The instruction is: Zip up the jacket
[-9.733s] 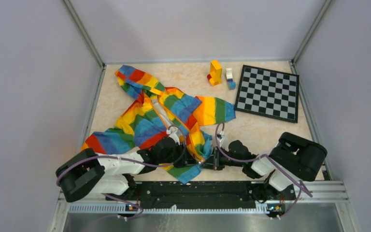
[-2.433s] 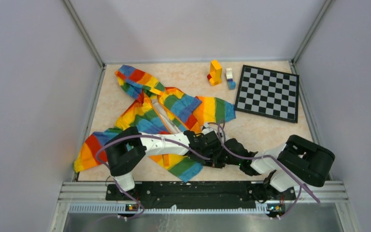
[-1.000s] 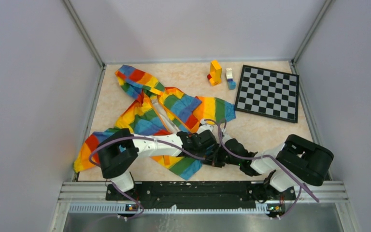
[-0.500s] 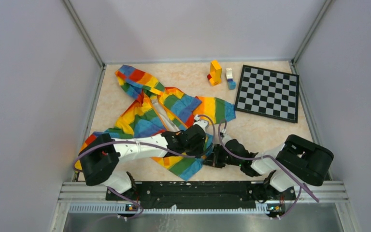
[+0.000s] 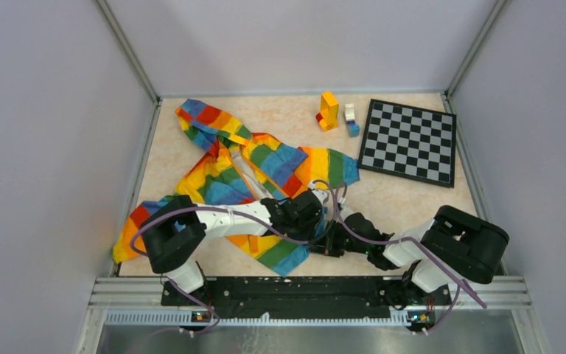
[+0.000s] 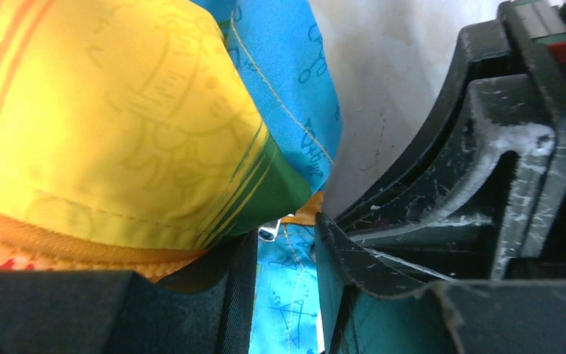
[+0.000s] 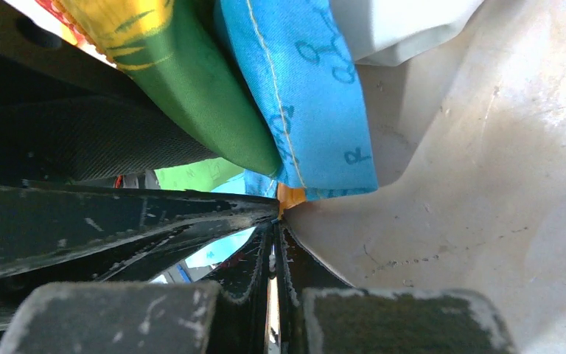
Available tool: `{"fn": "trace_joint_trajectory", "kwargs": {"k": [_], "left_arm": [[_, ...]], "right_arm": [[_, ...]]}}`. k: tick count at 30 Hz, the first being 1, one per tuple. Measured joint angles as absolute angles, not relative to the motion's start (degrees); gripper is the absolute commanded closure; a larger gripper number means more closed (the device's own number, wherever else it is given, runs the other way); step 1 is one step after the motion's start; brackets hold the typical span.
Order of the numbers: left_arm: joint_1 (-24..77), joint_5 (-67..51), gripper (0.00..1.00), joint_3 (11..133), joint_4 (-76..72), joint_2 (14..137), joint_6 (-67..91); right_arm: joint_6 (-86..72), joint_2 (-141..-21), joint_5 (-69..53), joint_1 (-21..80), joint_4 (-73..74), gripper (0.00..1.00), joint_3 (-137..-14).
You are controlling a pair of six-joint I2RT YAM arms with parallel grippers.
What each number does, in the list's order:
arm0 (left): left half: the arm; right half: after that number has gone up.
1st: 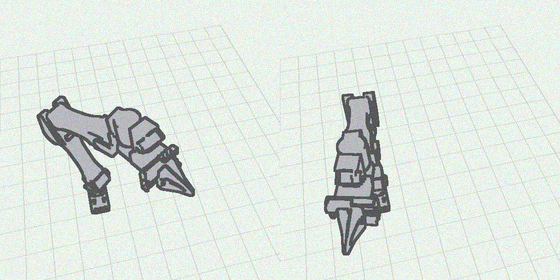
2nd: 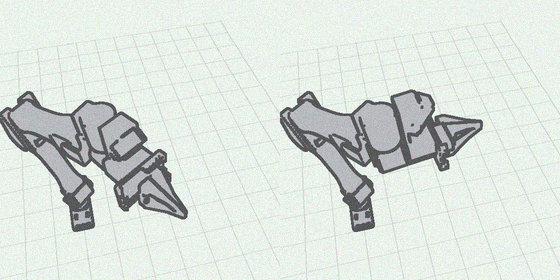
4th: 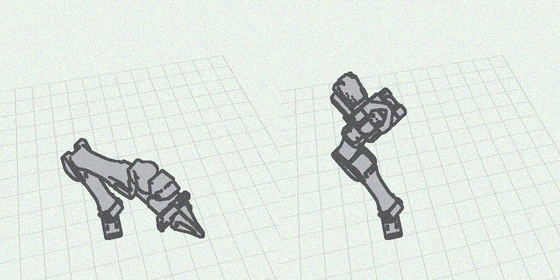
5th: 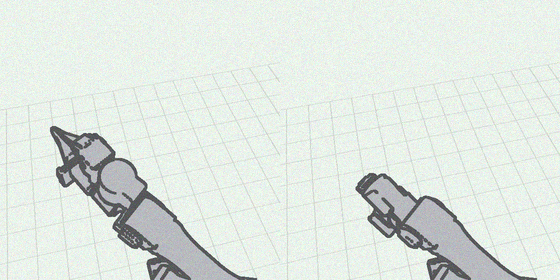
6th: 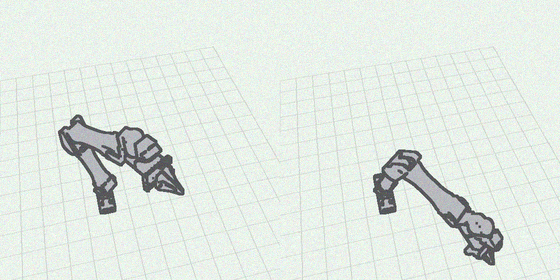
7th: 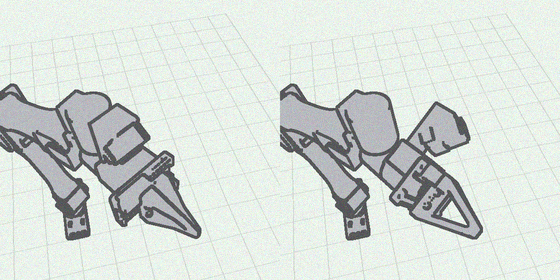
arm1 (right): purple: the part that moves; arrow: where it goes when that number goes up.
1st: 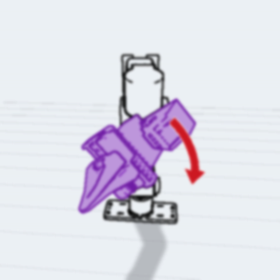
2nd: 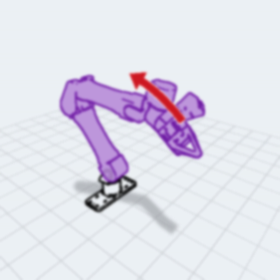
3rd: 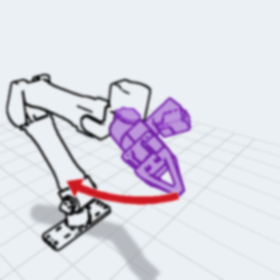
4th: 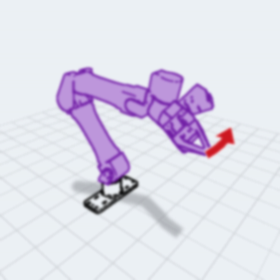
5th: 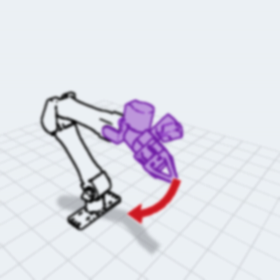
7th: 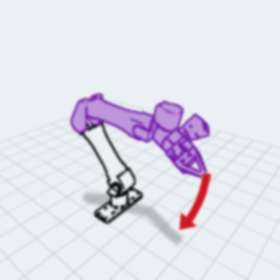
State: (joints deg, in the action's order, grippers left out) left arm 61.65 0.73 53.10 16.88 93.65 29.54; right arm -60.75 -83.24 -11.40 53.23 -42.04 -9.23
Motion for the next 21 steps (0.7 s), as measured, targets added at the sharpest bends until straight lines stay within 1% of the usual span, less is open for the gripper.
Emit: {"fn": "trace_joint_trajectory", "kwargs": {"k": [7,10,11,14,18,21], "left_arm": [[61.6,1.1,0.60,53.6,17.2,95.2,27.7],[61.6,1.1,0.63,54.3,17.3,96.2,27.2],[61.6,1.1,0.65,54.5,17.5,96.4,27.0],[61.6,1.1,0.78,55.4,18.2,97.2,26.6],[61.8,1.1,0.86,55.5,18.3,97.3,26.5],[61.9,1.4,0.94,55.5,18.5,97.3,26.4]], "right_arm": [[-61.1,-83.2,-11.4,53.2,-42.3,1.00,-9.0],[-61.2,-83.3,-11.5,53.2,-42.4,1.00,-9.0],[-61.2,-83.3,-11.5,53.2,-42.4,1.00,-9.0],[-61.3,-83.3,-11.5,53.2,-42.4,1.00,-9.0],[-61.3,-83.3,-11.4,53.2,-42.4,1.00,-9.0],[-61.3,-83.3,-11.4,53.2,-42.4,1.00,-9.0]]}}
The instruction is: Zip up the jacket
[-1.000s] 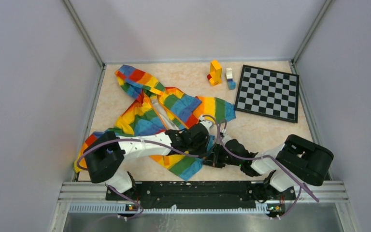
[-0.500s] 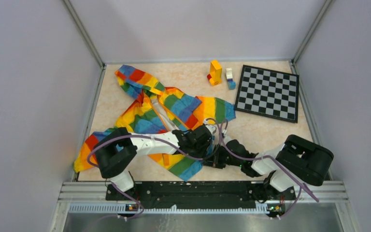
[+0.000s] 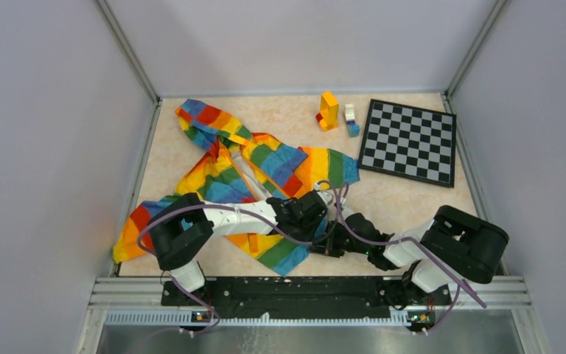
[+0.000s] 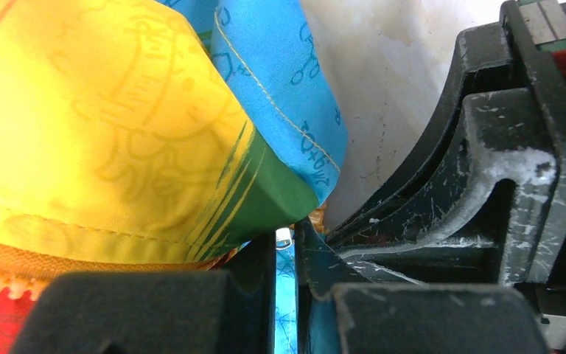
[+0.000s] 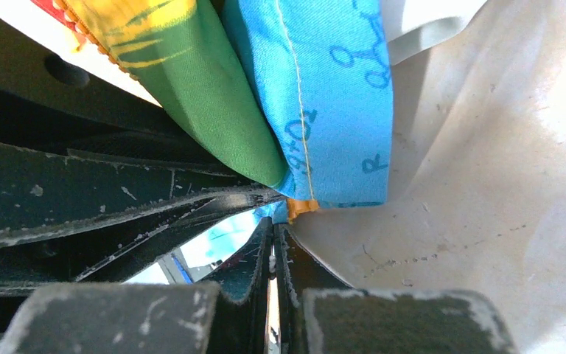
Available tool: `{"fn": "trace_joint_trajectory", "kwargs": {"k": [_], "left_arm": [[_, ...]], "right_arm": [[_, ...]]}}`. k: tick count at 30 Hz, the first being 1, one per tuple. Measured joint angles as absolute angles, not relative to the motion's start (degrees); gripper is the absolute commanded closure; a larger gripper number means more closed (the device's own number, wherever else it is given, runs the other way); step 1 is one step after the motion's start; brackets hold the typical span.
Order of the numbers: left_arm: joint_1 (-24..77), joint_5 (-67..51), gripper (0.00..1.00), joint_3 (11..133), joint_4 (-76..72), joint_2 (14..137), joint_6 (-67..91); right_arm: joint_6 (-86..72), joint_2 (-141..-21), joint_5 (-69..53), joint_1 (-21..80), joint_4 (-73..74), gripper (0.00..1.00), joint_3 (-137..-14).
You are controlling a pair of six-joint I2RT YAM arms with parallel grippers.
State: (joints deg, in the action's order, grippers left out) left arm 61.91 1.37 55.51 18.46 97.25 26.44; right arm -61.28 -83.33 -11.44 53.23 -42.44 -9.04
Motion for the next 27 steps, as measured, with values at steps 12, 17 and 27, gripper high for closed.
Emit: {"fn": "trace_joint_trajectory", "kwargs": {"k": [12,17,27], "left_arm": [[62.0,5.4,0.89,54.6,21.0,95.7,26.4],[62.0,4.9,0.68,54.6,20.7,95.7,26.2],[62.0,2.4,0.62,54.6,19.6,95.6,28.1]], "right_arm": [[-61.3,-83.4,-11.3,53.2,-42.5,1.00,-9.0],[-61.3,-83.4,-11.4,53.2,-42.5,1.00,-9.0],[-61.3,-83.4,-11.4,53.2,-42.6,1.00,-9.0]]}}
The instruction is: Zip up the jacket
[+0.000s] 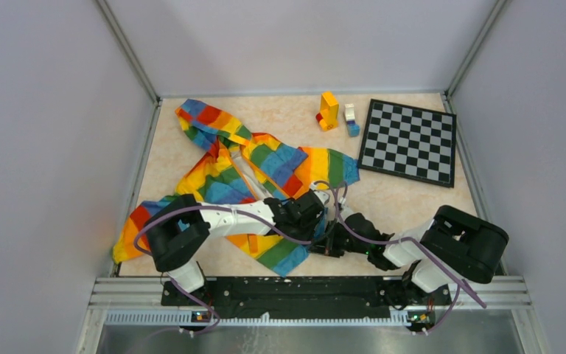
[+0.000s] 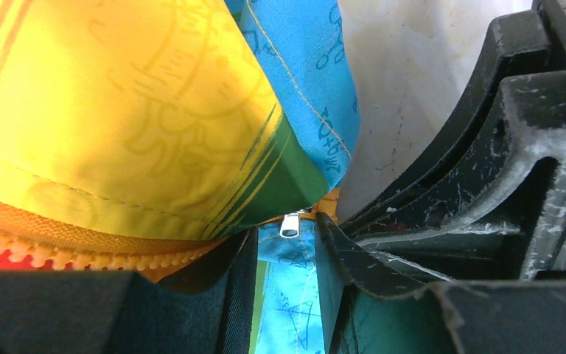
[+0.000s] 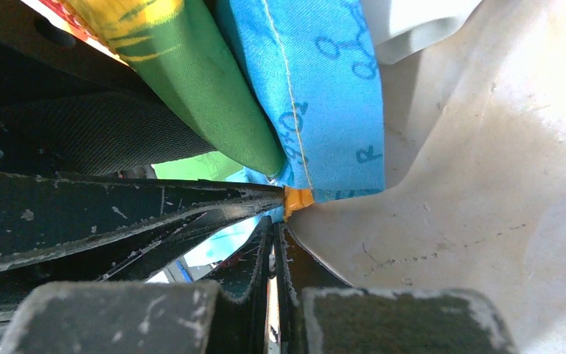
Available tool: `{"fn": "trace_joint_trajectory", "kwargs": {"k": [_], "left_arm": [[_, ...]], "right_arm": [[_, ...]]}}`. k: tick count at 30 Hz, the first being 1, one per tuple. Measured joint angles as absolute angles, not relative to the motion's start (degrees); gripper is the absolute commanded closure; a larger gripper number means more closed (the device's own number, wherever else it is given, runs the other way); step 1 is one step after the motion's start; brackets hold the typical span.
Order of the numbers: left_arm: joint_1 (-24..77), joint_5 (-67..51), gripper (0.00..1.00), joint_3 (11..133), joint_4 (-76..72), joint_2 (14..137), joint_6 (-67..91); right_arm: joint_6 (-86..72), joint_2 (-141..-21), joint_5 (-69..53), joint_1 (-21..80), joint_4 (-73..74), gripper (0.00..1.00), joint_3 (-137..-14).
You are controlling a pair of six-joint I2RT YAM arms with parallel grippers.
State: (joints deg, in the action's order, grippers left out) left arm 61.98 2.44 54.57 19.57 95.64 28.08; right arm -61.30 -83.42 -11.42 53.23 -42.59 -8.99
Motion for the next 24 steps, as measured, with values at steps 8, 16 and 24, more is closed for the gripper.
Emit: {"fn": "trace_joint_trajectory", "kwargs": {"k": [8,16,24], "left_arm": [[62.7,4.0,0.65,56.6,20.9,97.8,28.9],[64.2,7.2,0.85,60.2,24.9,100.4,30.5],[65.0,9.2,0.98,60.6,25.6,100.2,31.3]], "right_arm": [[-61.4,-83.4,-11.4,53.2,-42.6,1.00,-9.0],[-61.6,-83.4,-11.4,53.2,-42.5,1.00,-9.0],[-61.7,-83.4,-11.0,53.2,-42.4,1.00,-9.0]]}}
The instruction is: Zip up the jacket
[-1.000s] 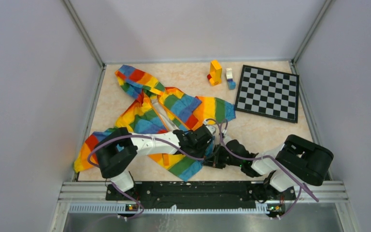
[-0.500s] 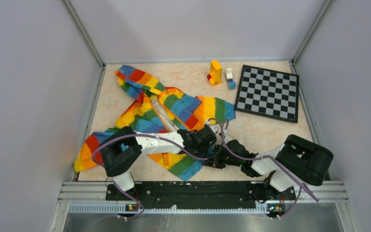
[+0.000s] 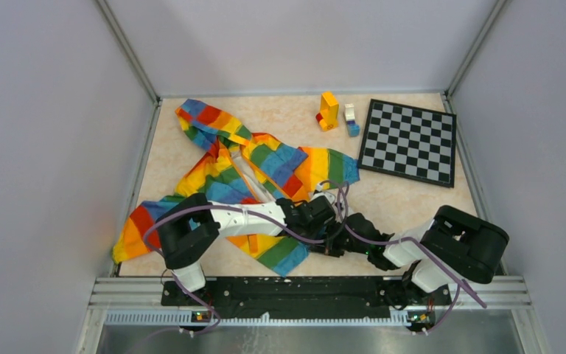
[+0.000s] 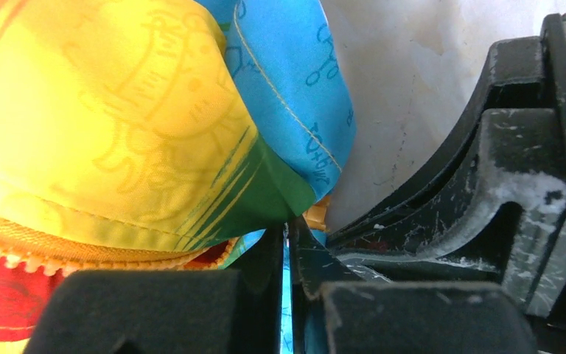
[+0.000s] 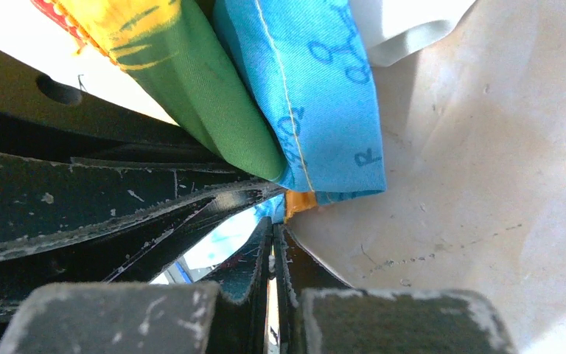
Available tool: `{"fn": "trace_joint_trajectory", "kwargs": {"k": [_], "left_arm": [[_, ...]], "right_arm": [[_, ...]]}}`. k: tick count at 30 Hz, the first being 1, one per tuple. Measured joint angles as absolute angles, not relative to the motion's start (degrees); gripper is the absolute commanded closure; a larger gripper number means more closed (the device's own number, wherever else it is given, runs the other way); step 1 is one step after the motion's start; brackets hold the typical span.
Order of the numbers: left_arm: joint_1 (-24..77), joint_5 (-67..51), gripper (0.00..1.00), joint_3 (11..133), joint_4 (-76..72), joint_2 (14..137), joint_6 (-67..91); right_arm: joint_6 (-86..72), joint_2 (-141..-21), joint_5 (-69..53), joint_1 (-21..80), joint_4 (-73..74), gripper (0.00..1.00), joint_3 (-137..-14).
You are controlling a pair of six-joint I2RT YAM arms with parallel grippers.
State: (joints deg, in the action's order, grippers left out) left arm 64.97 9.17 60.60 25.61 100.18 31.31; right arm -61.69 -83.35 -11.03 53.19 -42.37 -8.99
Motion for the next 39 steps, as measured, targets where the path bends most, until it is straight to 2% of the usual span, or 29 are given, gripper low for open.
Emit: {"fn": "trace_joint_trajectory", "kwargs": {"k": [15,22,25,30,39], "left_arm": [[65.3,12.7,1.00,60.5,27.8,100.0,31.2],[65.0,11.2,1.00,58.8,25.9,98.7,31.6],[64.9,10.9,1.00,58.1,25.5,98.0,31.6],[64.9,10.3,1.00,57.0,25.2,96.1,31.8],[64.9,9.9,1.00,56.8,25.2,93.4,32.2]], "right_arm": [[-61.7,-81.8,-9.1,53.2,-40.3,1.00,-9.1],[-62.9,-83.9,-10.7,53.2,-44.2,0.77,-8.9],[-63.7,-83.9,-11.0,53.1,-46.0,0.72,-8.1],[-64.4,-83.1,-10.9,53.1,-45.7,0.71,-7.9],[-64.3,-84.5,-10.1,54.0,-45.3,0.76,-9.4]]}}
